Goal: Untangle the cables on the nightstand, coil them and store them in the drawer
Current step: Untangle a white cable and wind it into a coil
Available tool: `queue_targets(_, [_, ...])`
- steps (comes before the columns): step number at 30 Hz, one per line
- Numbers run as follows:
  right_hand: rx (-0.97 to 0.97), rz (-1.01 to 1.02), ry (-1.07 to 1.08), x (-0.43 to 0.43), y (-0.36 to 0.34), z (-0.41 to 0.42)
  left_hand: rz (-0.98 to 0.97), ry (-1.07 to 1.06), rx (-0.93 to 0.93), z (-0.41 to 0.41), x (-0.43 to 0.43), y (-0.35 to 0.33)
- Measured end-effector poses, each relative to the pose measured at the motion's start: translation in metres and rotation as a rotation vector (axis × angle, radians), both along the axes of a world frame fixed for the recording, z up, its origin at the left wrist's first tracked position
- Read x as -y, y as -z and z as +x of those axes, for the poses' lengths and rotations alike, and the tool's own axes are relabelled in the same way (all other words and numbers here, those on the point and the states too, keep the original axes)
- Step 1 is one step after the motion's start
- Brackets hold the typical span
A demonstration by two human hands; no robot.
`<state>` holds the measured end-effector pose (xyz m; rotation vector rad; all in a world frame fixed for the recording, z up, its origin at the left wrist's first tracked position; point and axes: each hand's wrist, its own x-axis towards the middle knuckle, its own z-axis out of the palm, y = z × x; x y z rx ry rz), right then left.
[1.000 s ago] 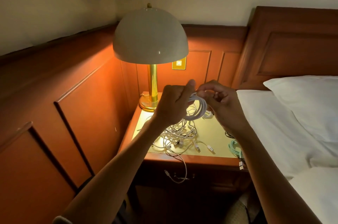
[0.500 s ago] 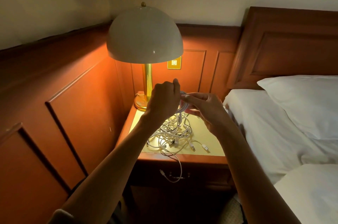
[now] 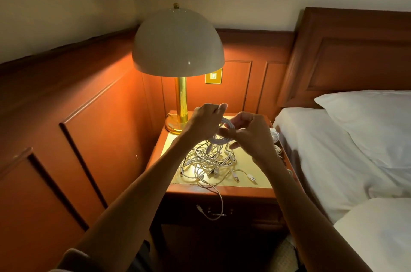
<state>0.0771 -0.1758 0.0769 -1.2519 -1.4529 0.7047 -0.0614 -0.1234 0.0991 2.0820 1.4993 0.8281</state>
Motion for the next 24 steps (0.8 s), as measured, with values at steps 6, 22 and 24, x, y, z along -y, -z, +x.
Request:
queue_targets(6, [0.749,0.891,0.193,-0.004,0.023,0.006,-0.193,0.209,0.475,-0.009,-0.006,0.012])
queue_targets(22, [-0.253,0.020,0.002,0.014,-0.017,0.015,0.015,0.034,0.418,-0.016,-0.004,0.011])
queue_targets(24, [0.030,0.142,0.007,0.017,-0.017,0.025,-0.047,0.051,0.446,-0.018,-0.002,0.009])
